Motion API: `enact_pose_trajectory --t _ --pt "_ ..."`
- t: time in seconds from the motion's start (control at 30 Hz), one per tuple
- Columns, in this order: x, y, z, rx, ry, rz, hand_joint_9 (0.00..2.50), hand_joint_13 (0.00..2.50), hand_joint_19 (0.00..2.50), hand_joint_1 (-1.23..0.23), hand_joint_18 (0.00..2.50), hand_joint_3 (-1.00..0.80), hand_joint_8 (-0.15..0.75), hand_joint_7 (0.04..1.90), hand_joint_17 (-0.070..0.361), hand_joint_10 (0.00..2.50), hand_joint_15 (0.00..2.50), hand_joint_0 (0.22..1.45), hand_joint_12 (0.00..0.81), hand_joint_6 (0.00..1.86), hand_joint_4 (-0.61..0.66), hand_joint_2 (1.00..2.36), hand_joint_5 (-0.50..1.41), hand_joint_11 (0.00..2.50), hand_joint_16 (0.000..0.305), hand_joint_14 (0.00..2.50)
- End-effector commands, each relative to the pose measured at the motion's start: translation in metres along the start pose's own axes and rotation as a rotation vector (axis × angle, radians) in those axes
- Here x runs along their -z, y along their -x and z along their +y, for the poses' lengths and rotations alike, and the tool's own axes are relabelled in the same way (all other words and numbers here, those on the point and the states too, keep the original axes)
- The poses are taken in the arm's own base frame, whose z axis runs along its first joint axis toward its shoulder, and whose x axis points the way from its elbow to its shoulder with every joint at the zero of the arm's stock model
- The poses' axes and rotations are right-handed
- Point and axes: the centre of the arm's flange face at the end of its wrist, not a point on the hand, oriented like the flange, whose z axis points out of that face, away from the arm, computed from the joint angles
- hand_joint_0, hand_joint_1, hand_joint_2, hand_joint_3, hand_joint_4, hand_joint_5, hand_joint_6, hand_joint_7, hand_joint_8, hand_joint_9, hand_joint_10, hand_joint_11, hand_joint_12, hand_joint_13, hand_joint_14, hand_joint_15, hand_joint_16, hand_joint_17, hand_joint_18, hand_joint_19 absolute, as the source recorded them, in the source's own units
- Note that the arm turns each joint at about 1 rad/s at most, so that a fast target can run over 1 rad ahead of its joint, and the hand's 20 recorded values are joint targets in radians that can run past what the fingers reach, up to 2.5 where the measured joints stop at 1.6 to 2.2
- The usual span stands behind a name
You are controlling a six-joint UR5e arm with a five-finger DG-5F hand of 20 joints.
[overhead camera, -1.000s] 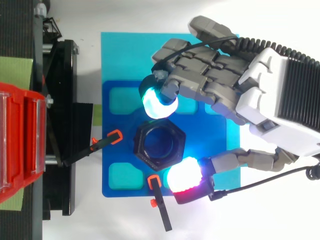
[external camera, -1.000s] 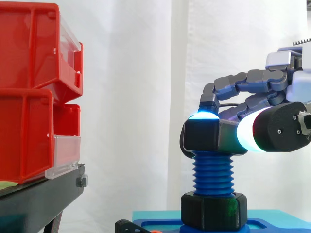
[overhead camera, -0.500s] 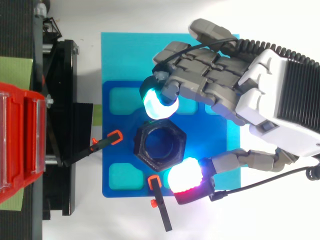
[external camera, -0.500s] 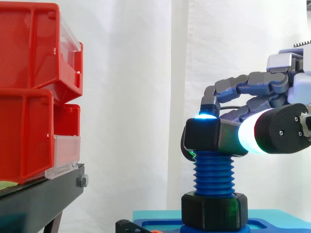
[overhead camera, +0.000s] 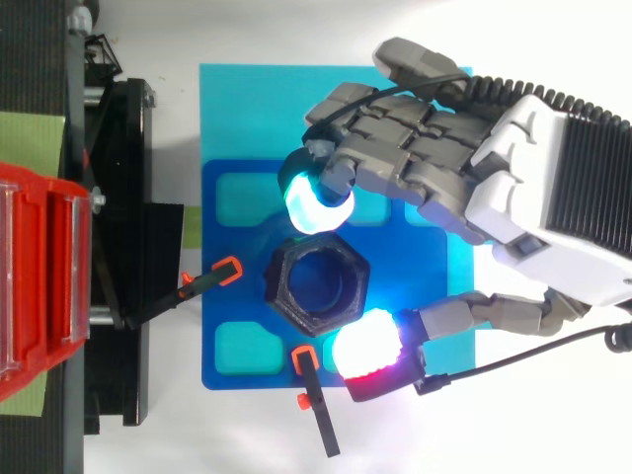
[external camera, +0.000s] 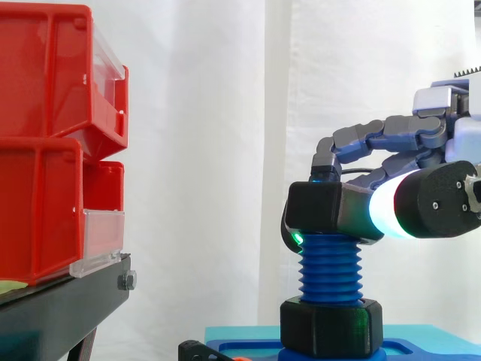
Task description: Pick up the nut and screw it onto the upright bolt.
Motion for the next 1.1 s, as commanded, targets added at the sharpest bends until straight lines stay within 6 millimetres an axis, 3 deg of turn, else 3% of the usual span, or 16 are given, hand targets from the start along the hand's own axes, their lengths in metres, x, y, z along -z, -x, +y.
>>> enact_pose_trajectory --t 0.0,1.07 --pt "-0.0009 0.0008 -0.0007 0.002 0.004 -0.001 0.70 0.49 0.00 -0.66 0.26 -0.50 0.329 1.36 0.088 0.00 0.00 0.54 0.346 0.50 0.27 1.00 -0.13 0.01 0.039 0.00" --pt "-0.0027 0.0023 -0.0012 -0.004 0.007 -0.012 0.70 0.50 0.00 -0.66 0.27 -0.50 0.327 1.35 0.087 0.00 0.00 0.54 0.342 0.50 0.26 1.00 -0.13 0.01 0.038 0.00"
